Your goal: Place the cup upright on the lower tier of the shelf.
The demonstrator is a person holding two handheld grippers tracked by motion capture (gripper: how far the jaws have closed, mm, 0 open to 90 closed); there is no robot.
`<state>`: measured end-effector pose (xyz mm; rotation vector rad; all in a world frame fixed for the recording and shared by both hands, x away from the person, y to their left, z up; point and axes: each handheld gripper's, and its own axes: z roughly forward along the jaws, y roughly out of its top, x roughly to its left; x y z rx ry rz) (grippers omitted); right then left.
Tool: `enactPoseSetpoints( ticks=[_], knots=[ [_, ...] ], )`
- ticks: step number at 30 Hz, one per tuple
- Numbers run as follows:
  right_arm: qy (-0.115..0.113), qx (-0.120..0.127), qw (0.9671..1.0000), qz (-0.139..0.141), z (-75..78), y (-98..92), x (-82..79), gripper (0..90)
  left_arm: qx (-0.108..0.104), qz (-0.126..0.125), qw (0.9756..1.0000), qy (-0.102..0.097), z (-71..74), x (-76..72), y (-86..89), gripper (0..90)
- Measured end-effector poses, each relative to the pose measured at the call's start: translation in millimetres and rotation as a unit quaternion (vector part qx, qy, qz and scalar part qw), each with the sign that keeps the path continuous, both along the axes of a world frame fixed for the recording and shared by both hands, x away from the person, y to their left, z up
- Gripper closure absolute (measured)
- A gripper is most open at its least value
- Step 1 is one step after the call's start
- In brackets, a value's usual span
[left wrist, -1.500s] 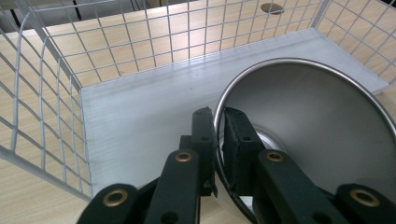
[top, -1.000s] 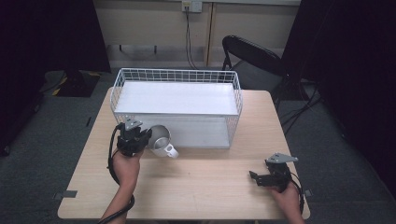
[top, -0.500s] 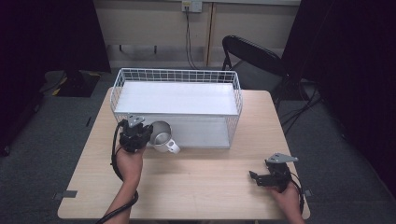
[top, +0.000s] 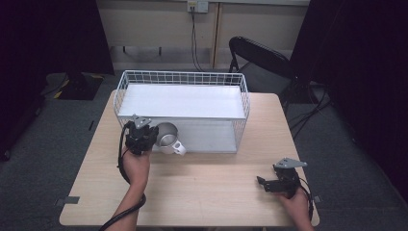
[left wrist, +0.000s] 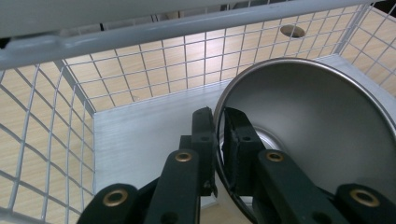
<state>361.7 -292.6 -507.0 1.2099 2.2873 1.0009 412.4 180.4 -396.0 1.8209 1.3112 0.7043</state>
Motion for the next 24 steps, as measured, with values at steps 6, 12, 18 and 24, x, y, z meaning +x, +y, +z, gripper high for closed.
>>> enactPoseSetpoints(
  ticks=[6,12,18,24],
  knots=[
    [0.000,0.000,1.0000,0.000,0.0,0.0,0.0,11.9,0.001,0.002,1.0000,-0.004,0.0,2.2,-2.7,83.8],
    [0.000,0.000,1.0000,0.000,0.0,0.0,0.0,11.9,0.006,0.005,0.9999,-0.008,-0.1,4.5,-4.2,83.7],
    [0.000,0.000,1.0000,0.000,0.0,0.0,0.0,11.9,0.013,0.010,0.9998,-0.007,-2.9,7.4,-3.6,83.7],
    [0.000,0.000,1.0000,0.000,0.0,0.0,0.1,11.9,0.016,0.023,0.9996,-0.008,-7.1,9.1,-3.2,83.7]
  ],
)
